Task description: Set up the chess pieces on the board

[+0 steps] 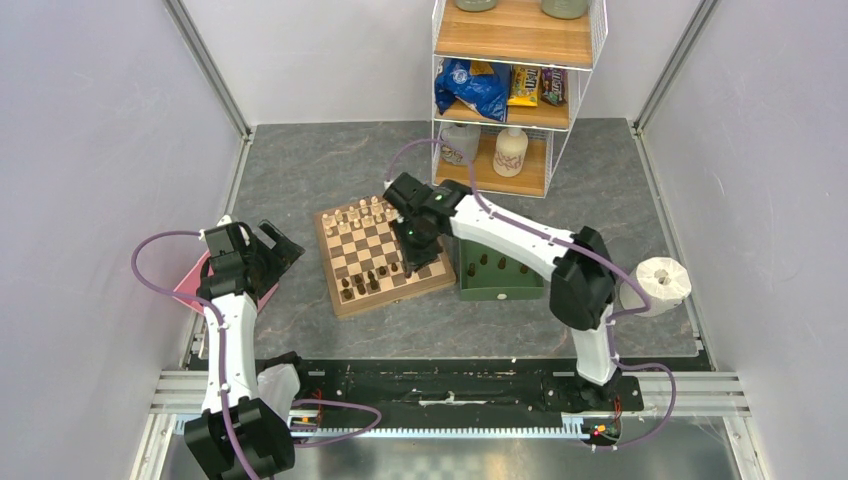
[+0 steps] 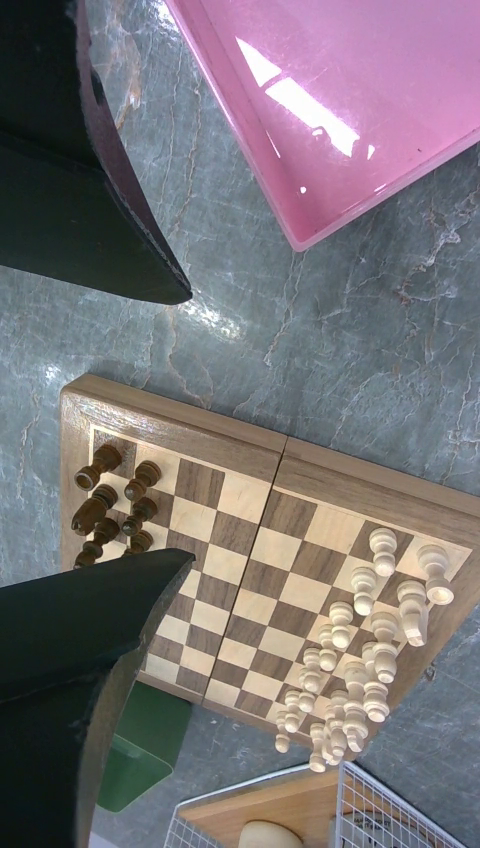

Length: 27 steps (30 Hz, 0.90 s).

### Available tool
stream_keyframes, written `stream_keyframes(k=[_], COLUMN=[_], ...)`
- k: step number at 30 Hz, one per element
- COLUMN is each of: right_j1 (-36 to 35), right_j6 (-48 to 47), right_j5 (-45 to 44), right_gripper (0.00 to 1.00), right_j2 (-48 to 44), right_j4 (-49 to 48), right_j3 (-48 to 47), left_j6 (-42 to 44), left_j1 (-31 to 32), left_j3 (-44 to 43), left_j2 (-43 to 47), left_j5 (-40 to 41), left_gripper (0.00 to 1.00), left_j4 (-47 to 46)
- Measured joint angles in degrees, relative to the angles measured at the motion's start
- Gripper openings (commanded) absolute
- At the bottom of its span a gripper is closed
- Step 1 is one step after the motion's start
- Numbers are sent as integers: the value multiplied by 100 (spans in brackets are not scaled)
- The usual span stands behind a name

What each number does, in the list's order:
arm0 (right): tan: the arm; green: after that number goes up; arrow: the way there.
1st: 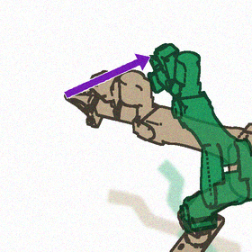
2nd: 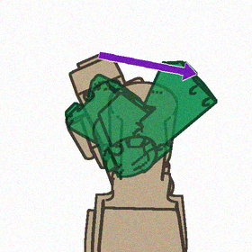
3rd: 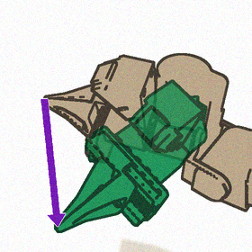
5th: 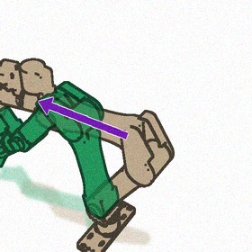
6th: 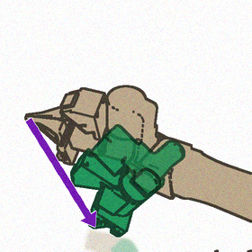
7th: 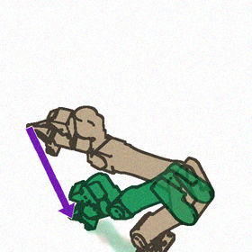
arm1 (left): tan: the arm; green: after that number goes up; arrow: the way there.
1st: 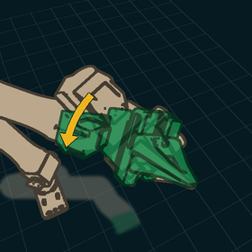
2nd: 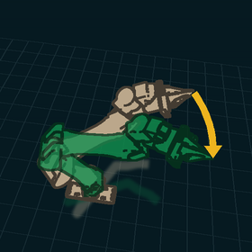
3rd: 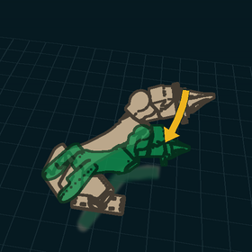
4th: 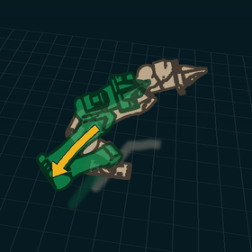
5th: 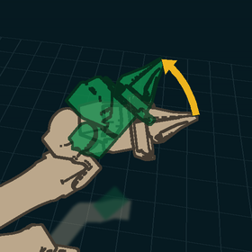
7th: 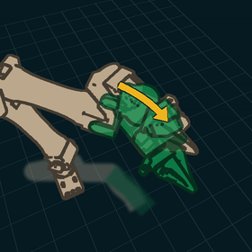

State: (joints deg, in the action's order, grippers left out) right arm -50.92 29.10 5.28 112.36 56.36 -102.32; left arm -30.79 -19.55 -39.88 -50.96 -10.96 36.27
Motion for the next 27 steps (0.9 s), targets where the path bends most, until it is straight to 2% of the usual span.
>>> stream_keyframes(k=[7,27], right_j1=[-339,-374], right_j6=[76,127], right_j5=[138,236], right_gripper=[26,27], right_j2=[682,1620], right_j4=[-9,59], right_j3=[-490,-1414], left_j6=[0,0], left_j1=[0,0], left_j3=[0,0], left_j2=[0,0], left_j5=[0,-2], left_gripper=[99,99], left_j4=[0,0])
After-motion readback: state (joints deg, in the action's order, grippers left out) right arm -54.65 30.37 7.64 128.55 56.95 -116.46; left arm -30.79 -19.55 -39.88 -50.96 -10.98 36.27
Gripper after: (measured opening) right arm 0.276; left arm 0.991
